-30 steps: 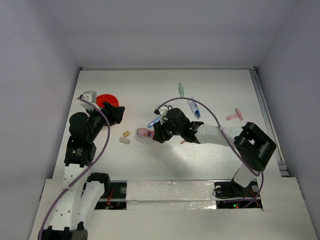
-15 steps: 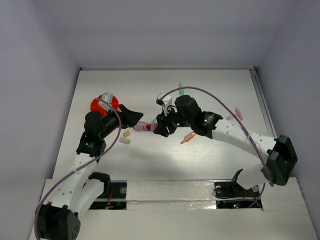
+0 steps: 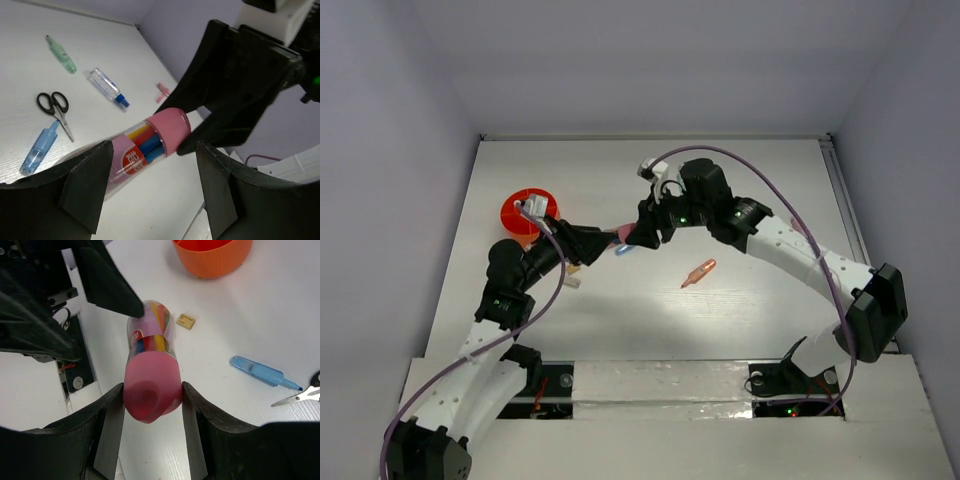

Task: Sort the stationery into containers
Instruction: Pick up the stationery from the center of the board.

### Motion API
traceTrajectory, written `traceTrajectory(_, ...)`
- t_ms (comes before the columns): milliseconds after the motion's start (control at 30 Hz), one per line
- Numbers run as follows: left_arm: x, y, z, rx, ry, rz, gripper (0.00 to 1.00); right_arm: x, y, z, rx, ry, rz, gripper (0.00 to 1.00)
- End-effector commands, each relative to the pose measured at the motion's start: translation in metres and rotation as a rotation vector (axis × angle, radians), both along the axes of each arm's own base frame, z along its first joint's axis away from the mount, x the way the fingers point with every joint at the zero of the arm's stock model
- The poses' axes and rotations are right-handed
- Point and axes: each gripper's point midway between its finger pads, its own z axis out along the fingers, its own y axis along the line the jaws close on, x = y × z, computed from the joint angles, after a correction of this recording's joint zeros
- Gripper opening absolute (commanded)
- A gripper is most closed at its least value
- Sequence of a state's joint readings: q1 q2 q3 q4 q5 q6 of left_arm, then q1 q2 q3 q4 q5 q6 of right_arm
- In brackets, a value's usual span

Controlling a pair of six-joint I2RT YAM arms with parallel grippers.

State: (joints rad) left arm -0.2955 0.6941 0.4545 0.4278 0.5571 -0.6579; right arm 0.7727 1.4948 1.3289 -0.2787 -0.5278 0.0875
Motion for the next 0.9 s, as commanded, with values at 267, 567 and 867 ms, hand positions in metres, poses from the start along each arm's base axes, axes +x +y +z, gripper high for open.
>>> traceTrajectory(267,-0.017,-0.005,0.044,-0.038,-0.167,-0.068,0.68,0.009,0.003,0.058,0.221,0.044,0.194,0.2)
traceTrajectory(567,-0.017,0.016,0.106,0.246,-0.33,0.044,0.78,-0.004,0.002,0.05,0.161,0.166,0.33,0.22)
traceTrajectory(867,-0.041,0.001,0.066,0.422,-0.33,-0.11,0.76,-0.017,0.0,0.043,0.134,0.256,0.409,0.21)
